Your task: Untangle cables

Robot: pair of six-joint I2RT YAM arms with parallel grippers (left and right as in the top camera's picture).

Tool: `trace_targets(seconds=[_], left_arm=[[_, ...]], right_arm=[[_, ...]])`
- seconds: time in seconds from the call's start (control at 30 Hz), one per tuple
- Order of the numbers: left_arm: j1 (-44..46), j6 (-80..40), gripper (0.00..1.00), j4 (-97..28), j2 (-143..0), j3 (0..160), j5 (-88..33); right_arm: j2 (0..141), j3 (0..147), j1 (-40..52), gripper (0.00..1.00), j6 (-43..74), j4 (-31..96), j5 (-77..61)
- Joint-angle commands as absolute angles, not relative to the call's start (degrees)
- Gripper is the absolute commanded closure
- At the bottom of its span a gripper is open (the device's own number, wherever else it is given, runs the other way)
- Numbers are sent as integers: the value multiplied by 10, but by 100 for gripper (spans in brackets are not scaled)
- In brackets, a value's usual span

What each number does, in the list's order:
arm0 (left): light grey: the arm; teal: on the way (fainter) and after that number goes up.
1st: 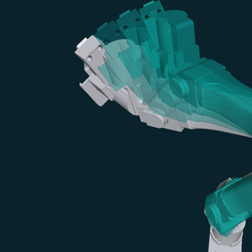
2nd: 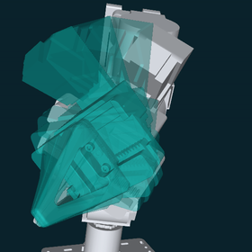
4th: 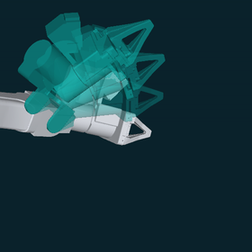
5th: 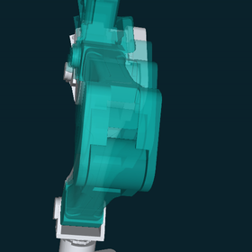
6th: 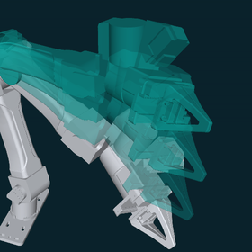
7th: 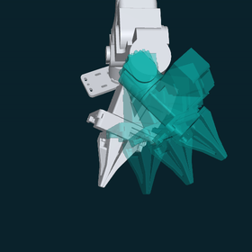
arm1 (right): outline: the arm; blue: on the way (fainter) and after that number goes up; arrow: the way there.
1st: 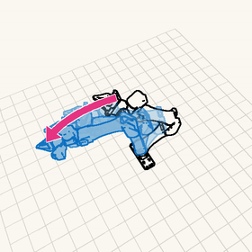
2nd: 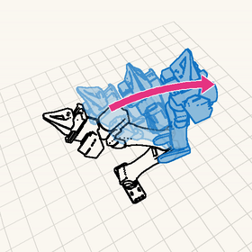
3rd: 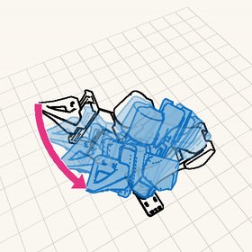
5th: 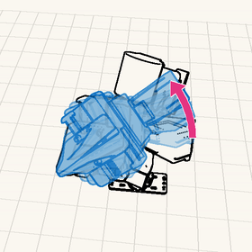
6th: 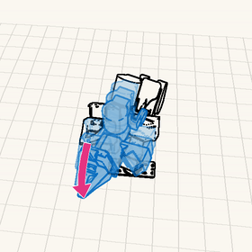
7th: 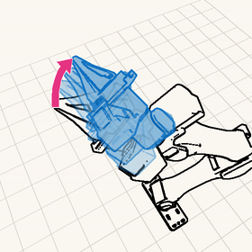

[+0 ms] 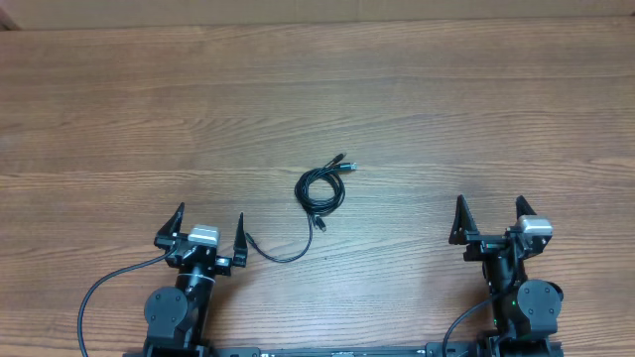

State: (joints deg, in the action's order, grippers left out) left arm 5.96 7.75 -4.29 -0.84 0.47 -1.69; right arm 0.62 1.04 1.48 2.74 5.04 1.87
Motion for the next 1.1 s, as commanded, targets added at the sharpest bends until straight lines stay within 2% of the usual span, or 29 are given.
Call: trace_targets(seconds=[0.0,0.47,0.73,1.07], left_arm=[[57,90,0,-43,-3,3,-17],[57,112,0,-43,-3,3,13],[57,-29,1,-42,-3,4,-14],[57,-33,1,-65,-4,53,-13]], right_arm=[[2,4,12,0,23,47,18],[2,4,12,0,23,47,18],[2,4,12,0,23,47,18],[2,4,12,0,23,47,18]])
